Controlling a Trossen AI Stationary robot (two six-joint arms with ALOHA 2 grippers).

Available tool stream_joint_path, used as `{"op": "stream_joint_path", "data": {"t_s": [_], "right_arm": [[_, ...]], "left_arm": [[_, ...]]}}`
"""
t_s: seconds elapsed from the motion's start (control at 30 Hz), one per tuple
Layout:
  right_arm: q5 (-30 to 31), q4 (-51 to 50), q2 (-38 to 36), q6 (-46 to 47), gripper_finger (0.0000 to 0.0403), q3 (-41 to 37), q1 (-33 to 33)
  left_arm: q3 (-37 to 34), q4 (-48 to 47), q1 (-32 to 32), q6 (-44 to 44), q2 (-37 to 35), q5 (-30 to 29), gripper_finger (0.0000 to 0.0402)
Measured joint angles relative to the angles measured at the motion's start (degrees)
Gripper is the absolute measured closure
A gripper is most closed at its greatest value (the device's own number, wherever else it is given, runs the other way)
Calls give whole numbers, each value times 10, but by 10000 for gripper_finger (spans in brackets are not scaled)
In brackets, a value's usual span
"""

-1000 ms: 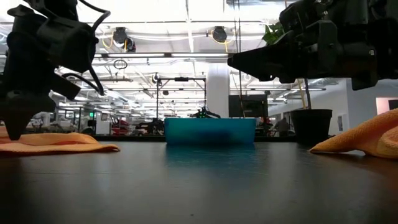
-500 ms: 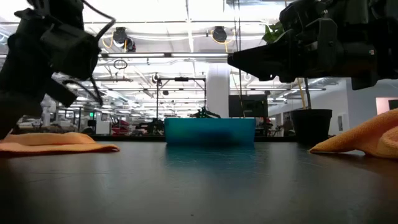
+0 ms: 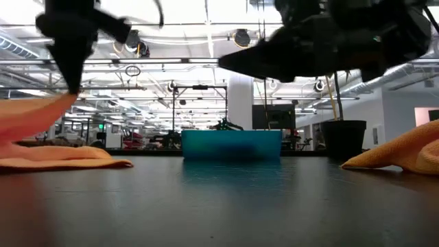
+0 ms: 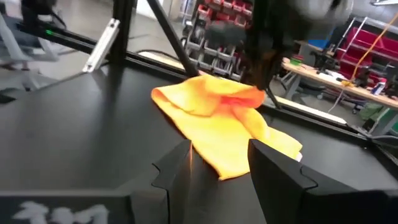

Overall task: Fold microfiber towels
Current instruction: Fold the left orange microfiber towel

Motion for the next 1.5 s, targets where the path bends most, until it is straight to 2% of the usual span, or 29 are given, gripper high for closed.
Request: {"op": "stream_joint_path", "data": {"t_s": [0.17,0.33,0.43,0.67,0.77,0.93,1.07,1.27,1.5], "right_arm": [[-3,-28,0,-6,250,33,-14],[-55,-29,0,-6,235,46,-22],[-62,-29,0,-17,223,62,-22],[-78,-105,0,-40,201,133,-21],[-82,-119,0,-53,199,154,-20],[-134,-128,0,-58,199,174,-20],[-136,-144,1,-63,199,187,-21],[-136,-191,42,-62,199,205,-35],[-135,-197,113,-34,199,204,-68]], "left_arm": [[86,5,-49,34,0,-22,401],[161,20,-96,58,0,-72,401],[183,49,-120,99,0,-91,401],[189,155,-140,190,0,-92,401],[189,172,-140,205,0,-90,401],[189,185,-140,214,1,-88,401],[189,222,-141,243,5,-67,401],[189,257,-150,269,5,-56,401],[189,256,-171,272,4,-59,401]]}}
